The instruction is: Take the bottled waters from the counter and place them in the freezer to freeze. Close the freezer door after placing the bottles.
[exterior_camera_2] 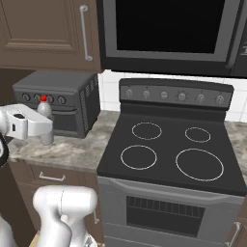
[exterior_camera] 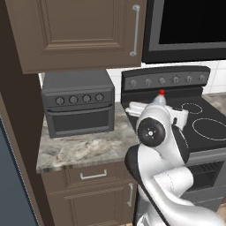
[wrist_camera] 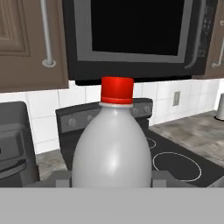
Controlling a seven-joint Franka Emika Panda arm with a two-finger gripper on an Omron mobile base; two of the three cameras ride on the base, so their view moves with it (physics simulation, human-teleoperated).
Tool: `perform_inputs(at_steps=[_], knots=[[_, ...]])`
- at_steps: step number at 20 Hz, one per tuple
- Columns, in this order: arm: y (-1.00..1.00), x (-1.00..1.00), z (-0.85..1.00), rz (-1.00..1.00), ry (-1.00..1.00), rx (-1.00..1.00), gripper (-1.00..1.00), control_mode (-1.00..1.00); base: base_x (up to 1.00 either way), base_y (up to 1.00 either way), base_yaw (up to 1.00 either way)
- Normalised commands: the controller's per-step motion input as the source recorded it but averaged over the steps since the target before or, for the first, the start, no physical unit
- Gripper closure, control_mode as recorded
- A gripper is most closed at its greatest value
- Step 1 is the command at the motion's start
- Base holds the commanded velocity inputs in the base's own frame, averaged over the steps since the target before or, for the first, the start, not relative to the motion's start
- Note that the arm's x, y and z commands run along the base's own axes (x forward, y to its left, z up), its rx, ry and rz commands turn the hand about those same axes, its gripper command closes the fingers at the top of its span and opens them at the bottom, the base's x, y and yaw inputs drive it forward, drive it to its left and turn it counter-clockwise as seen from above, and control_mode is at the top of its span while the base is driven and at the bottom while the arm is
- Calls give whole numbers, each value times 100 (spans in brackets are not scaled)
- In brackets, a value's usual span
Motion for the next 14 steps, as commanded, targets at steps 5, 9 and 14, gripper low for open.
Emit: perform_inputs(at_steps=[5, 9, 14], knots=[[-40, -48, 9, 28, 3, 0, 100, -100, 0, 0, 0], [-37, -41, 0, 33, 3, -1, 100, -100, 0, 0, 0], [-31, -25, 0, 29, 0, 0, 100, -100, 0, 0, 0]])
